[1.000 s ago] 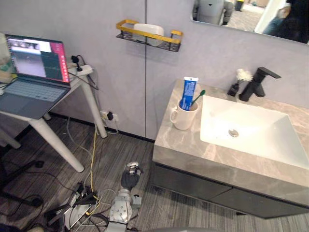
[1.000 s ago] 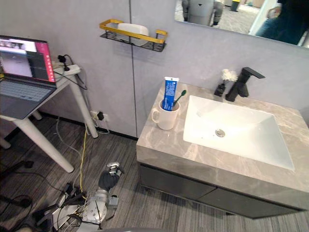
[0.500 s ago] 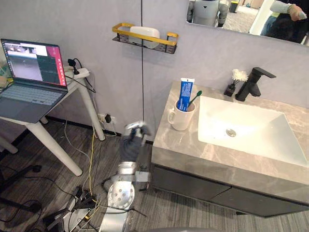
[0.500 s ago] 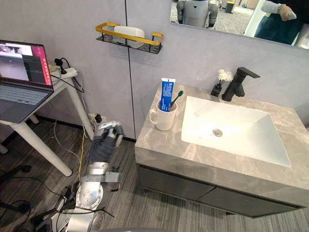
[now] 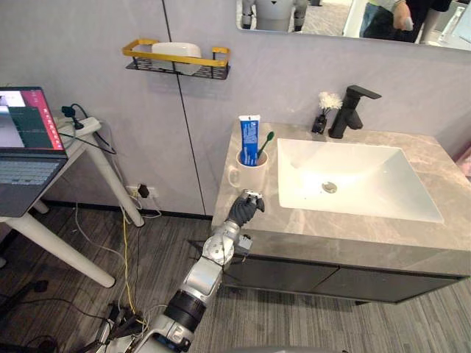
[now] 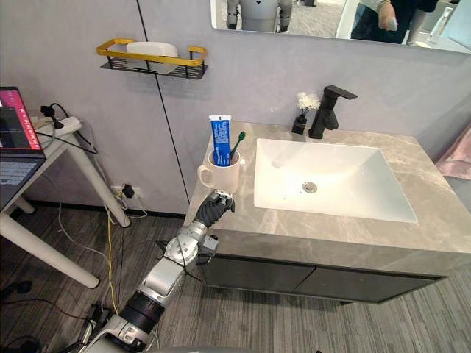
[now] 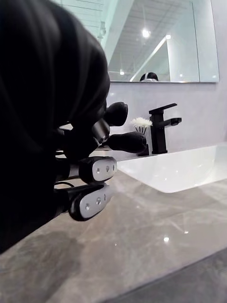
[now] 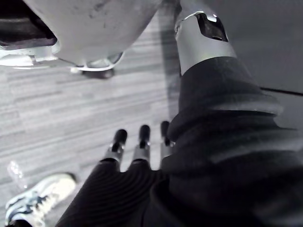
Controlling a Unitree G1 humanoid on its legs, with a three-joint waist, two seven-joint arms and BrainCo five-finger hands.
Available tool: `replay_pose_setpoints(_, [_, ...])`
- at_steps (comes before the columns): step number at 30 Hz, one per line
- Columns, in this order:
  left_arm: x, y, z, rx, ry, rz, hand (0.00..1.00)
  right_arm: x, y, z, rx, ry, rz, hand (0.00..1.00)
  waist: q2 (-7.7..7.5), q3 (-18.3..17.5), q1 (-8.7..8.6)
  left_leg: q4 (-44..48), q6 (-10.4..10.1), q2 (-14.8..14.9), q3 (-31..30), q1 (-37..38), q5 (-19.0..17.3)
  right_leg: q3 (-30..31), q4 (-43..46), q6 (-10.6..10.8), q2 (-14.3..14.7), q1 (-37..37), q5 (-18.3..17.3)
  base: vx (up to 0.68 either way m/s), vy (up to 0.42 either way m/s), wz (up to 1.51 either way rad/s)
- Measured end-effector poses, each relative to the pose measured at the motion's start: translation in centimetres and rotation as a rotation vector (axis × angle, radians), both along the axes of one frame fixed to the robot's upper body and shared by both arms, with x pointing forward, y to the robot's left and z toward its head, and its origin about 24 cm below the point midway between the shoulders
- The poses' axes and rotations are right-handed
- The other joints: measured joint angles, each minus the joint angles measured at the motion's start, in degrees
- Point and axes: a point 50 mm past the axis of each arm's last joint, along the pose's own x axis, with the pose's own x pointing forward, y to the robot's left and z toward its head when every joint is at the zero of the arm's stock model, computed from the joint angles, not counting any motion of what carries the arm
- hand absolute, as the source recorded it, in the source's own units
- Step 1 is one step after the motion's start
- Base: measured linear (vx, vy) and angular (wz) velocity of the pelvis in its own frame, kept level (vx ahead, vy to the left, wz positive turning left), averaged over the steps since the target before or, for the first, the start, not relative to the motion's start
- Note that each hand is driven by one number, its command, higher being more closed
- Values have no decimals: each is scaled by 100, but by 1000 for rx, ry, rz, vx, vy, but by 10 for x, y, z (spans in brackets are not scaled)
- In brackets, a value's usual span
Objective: Organize washtable
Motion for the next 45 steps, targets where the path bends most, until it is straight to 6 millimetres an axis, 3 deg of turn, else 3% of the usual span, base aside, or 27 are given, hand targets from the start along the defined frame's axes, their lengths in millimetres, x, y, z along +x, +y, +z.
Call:
replay_pose_setpoints(8, [15, 23, 3, 41, -20, 160, 100, 13, 8, 3, 13, -55, -4, 0, -120, 116, -169, -179, 0, 12, 141, 45, 90, 96, -10, 6, 7, -88, 38, -11, 4, -5])
replay_pose_setpoints(18, [27, 37, 13, 39, -50, 261, 100, 25, 13, 8, 7, -106, 23, 0, -203, 281, -177, -234, 3, -10, 180, 49, 92, 127, -17, 35, -53, -129, 57, 0, 1, -1])
replay_pose_setpoints(31, [43, 50, 38, -236, -41, 224, 100, 40, 13, 11, 21, -160, 41, 0, -214, 436, -172, -232, 13, -34, 246, -172, 98, 257, -28, 39, -47, -415, 126, -8, 5, -5])
replay_pose_setpoints(39, [50, 49, 51, -190, -83, 186, 100, 44, 13, 12, 30, -174, 52, 0, -212, 553, -171, -231, 37, -108, 301, -246, 110, 312, -26, 57, -94, -519, 187, -12, 15, -3])
replay_pose_setpoints(45, [67, 51, 60, -106, -100, 232, 100, 47, 13, 13, 37, -188, 46, 0, -191, 618, -187, -220, 42, -141, 360, -244, 113, 403, -21, 60, -105, -558, 216, -17, 11, -7])
